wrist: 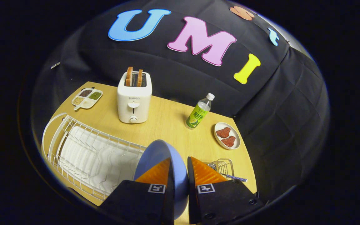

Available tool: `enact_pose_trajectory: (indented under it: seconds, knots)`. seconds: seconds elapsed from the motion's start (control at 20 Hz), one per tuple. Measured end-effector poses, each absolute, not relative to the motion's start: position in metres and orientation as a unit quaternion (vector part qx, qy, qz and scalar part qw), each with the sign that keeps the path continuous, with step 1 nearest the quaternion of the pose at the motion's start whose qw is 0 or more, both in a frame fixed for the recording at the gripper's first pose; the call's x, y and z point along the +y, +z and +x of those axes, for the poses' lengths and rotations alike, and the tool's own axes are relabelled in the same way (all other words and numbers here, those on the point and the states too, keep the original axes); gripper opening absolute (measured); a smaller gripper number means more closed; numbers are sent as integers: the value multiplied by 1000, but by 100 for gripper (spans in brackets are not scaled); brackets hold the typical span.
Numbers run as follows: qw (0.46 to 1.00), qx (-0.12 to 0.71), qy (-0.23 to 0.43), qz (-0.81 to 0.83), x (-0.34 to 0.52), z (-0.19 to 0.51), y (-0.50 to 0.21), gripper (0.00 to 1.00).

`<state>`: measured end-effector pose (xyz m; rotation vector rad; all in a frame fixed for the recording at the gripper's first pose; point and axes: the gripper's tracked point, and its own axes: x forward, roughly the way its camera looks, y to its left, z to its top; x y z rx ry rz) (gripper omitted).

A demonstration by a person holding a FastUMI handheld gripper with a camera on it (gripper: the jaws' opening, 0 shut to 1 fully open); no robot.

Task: Take the plate from the dish rack, then take the spoon from the basket and place it into the plate.

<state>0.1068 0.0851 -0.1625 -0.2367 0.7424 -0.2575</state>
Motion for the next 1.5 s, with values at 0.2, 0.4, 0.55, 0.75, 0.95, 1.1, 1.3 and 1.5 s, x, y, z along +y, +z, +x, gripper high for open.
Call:
enact_pose_trajectory:
  seconds: [0.2,0.4,0.55,0.75,0.95,1.1,1.3,1.5]
  knots:
    - [916,373,-117,-96,77,92,-161,22]
    - [932,359,-56,17,79,84,-142,22]
    - [937,343,-28,68,59,68,-120,21]
    - [942,321,9,100,30,33,-102,21]
    - [943,306,40,127,-12,-4,-107,21]
    - [931,317,48,173,-54,-28,-134,20]
    - [908,348,72,224,-98,-43,-188,20]
    - [890,366,92,254,-123,-36,-249,21]
